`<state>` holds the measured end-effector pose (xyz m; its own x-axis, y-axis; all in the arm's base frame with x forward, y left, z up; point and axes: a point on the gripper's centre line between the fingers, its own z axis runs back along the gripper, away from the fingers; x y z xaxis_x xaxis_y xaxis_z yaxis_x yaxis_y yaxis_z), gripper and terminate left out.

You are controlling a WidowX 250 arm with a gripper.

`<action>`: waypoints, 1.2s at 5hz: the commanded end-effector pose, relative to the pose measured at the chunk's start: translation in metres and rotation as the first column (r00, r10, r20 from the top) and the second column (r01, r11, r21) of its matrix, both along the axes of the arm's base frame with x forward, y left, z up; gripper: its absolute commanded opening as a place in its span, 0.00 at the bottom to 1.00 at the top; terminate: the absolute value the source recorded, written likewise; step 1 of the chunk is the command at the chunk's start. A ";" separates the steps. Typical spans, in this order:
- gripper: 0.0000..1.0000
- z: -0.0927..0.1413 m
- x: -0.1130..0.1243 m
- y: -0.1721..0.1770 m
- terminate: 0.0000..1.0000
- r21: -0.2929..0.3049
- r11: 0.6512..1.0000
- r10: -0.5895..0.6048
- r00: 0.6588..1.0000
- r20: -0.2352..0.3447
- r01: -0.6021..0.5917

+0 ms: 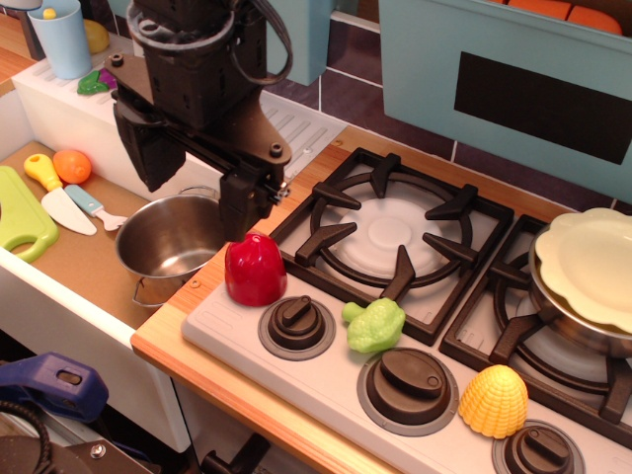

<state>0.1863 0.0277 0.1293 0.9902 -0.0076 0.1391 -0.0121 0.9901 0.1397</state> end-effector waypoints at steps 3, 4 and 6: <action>1.00 -0.033 0.017 -0.004 0.00 -0.030 0.998 0.059 0.997 0.054 -0.057; 1.00 -0.044 0.026 -0.002 0.00 -0.031 0.997 0.079 0.995 0.064 -0.077; 1.00 -0.062 0.036 0.006 0.00 -0.048 0.998 0.056 0.993 0.100 -0.051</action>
